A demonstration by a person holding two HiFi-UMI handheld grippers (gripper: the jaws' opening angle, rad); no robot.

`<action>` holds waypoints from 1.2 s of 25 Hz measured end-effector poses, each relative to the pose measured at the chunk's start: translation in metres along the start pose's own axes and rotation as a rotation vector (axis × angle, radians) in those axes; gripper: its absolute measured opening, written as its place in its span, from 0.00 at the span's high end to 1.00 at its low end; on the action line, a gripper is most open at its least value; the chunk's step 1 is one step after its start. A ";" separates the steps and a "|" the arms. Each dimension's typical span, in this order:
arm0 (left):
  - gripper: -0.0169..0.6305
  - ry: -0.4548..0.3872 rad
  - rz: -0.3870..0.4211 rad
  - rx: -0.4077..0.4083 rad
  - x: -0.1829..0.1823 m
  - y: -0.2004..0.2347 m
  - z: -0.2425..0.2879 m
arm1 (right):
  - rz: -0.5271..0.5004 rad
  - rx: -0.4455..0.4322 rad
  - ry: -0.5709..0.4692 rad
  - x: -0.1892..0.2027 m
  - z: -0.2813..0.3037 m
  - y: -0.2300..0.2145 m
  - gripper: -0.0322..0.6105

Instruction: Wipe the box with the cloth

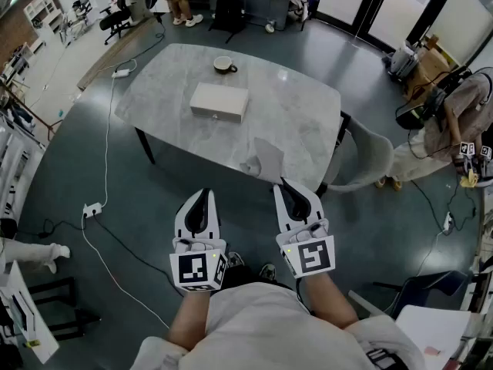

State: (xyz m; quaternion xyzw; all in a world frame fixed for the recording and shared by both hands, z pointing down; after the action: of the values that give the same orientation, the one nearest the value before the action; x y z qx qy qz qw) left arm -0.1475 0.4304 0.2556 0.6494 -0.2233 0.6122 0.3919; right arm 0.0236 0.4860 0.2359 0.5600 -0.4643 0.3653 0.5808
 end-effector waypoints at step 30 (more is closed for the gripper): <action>0.93 0.105 -0.002 -0.057 -0.003 0.083 0.211 | 0.039 -0.139 0.030 0.068 0.216 -0.084 0.89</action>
State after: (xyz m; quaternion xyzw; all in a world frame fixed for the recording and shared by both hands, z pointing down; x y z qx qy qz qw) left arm -0.0810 0.2150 0.2845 0.6053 -0.2189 0.6385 0.4220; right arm 0.0950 0.2567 0.2614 0.5036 -0.4908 0.3518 0.6178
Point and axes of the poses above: the fingertips, and each gripper's own axes: z forward along the fingers, y to its left, x out of its underside, the point moved 5 cm from there along -z, backward along the fingers, and after that the axes turned 10 degrees about -z, right-handed, at the moved point
